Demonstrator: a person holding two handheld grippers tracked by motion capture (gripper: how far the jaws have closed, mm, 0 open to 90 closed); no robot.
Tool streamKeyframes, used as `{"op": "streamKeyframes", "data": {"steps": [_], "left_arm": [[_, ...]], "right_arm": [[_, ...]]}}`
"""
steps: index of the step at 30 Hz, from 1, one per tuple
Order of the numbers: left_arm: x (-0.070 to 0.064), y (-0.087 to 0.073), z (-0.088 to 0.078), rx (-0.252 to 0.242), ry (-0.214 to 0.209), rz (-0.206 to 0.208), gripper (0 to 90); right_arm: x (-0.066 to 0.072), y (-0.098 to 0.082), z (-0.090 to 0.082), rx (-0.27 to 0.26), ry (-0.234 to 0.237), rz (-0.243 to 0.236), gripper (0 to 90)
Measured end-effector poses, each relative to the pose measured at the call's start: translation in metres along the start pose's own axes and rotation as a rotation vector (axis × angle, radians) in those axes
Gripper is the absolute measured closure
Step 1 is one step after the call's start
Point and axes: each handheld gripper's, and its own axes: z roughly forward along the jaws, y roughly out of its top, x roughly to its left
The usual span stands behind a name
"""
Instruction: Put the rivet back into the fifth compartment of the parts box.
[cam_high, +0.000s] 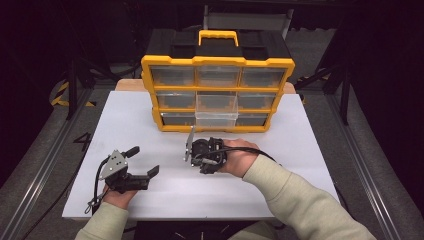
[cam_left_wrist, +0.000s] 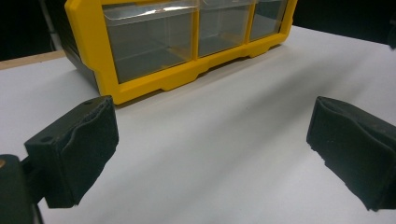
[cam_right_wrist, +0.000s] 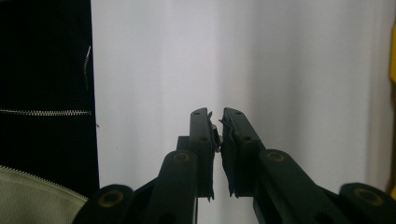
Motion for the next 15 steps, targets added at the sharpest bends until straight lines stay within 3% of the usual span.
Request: {"op": "streamKeyframes", "data": {"steps": [15], "left_arm": [[0.000, 0.000, 0.000, -0.004, 0.001, -0.004, 3.1]], "right_arm": [[-0.005, 0.013, -0.049, -0.023, -0.055, -0.022, 82.8]]}}
